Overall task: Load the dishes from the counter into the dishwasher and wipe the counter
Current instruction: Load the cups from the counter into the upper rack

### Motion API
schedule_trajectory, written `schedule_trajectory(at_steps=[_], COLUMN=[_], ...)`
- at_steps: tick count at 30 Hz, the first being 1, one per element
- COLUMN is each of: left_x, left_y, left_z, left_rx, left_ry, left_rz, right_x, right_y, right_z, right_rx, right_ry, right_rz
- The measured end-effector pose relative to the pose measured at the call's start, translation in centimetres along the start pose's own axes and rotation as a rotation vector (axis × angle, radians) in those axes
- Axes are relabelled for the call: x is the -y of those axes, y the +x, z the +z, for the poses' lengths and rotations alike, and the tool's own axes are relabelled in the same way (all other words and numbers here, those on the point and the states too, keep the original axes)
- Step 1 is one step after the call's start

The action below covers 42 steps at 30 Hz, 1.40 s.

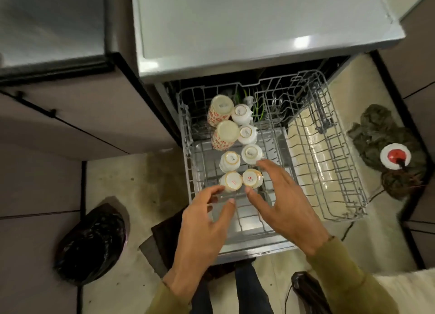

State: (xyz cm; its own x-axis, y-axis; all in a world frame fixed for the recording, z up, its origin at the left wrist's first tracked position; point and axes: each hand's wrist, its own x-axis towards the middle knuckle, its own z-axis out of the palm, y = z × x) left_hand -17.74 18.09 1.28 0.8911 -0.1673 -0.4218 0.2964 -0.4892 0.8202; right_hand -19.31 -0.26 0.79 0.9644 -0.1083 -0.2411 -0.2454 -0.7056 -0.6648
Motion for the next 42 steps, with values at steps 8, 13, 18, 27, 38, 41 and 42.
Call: schedule_trajectory(at_steps=[8, 13, 18, 27, 38, 41, 42], left_x=[-5.1, -6.0, -5.0, -4.2, -8.2, -8.7, -8.7], left_y=[-4.0, -7.5, -10.4, -10.3, -10.9, -11.8, -12.0], left_z=[-7.3, -12.0, -15.6, -19.9, -21.1, -19.5, -19.0], left_rx=[-0.104, -0.156, -0.212, -0.194, -0.326, -0.383, -0.393], left_ry=[0.002, -0.027, -0.098, -0.132, -0.190, -0.253, -0.267], left_rz=[0.132, 0.151, 0.141, 0.163, 0.259, 0.236, 0.233], right_x=[10.0, 15.7, 19.9, 24.4, 26.2, 26.4, 26.4], right_y=[-3.1, -5.1, -6.3, -6.8, -6.8, -6.7, -6.6], right_z=[-3.8, -4.4, -3.5, -1.3, -3.8, -4.8, -4.9], right_rx=[-0.071, -0.119, -0.103, -0.178, -0.130, -0.120, -0.118], right_ry=[0.050, 0.094, 0.098, 0.114, 0.133, 0.108, 0.100], right_rz=[-0.113, -0.156, -0.180, -0.170, -0.243, -0.302, -0.324])
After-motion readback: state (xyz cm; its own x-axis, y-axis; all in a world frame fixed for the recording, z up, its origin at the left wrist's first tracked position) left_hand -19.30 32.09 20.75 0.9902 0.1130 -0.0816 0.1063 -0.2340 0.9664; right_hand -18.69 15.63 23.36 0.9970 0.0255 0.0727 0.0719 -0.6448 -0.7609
